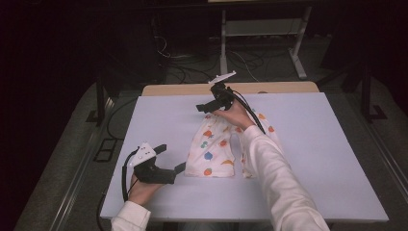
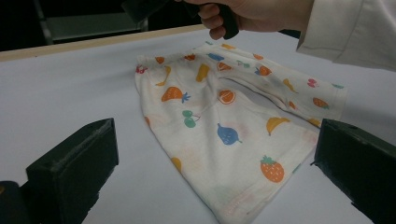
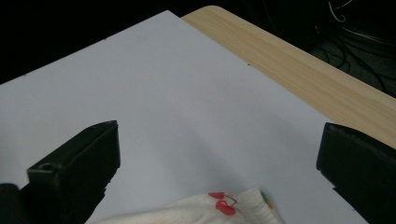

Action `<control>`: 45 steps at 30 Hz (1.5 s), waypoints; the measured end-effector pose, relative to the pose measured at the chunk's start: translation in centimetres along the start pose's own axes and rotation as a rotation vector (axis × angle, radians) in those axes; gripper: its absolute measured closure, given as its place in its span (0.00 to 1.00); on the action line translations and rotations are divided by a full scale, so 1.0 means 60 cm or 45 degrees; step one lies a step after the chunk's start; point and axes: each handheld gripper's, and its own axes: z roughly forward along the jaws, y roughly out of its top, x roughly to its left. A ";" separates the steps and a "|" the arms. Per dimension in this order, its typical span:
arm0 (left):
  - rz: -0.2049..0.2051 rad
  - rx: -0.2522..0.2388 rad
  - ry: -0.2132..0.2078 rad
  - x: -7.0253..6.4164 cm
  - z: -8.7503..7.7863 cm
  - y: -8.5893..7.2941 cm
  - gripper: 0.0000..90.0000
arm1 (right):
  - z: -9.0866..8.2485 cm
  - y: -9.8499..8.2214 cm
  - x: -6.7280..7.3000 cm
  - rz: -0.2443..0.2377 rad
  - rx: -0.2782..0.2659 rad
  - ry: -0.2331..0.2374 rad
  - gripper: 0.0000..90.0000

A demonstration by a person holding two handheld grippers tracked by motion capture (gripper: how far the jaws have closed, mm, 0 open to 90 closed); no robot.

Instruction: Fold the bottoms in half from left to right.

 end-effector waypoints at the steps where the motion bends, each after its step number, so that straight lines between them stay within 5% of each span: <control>1: -0.001 -0.001 0.001 0.000 0.000 0.000 0.00 | 0.002 -0.001 0.000 -0.002 0.006 -0.011 0.00; 10: -0.003 0.001 0.001 0.000 0.000 0.000 0.00 | 0.027 -0.019 -0.014 0.060 0.106 -0.044 0.00; 19: 0.001 0.005 -0.001 0.000 0.000 0.000 0.00 | 0.036 -0.026 -0.035 0.135 0.133 0.000 0.09; 25: 0.002 0.005 -0.002 0.000 0.000 0.000 0.00 | 0.044 -0.018 -0.045 0.154 0.223 0.034 0.18; 36: 0.005 0.005 -0.005 0.000 0.001 0.000 0.00 | 0.052 -0.026 -0.062 0.213 0.275 0.041 0.48; 45: 0.001 -0.005 -0.003 0.000 0.000 0.000 0.00 | 0.058 -0.029 -0.057 0.195 0.291 0.067 0.66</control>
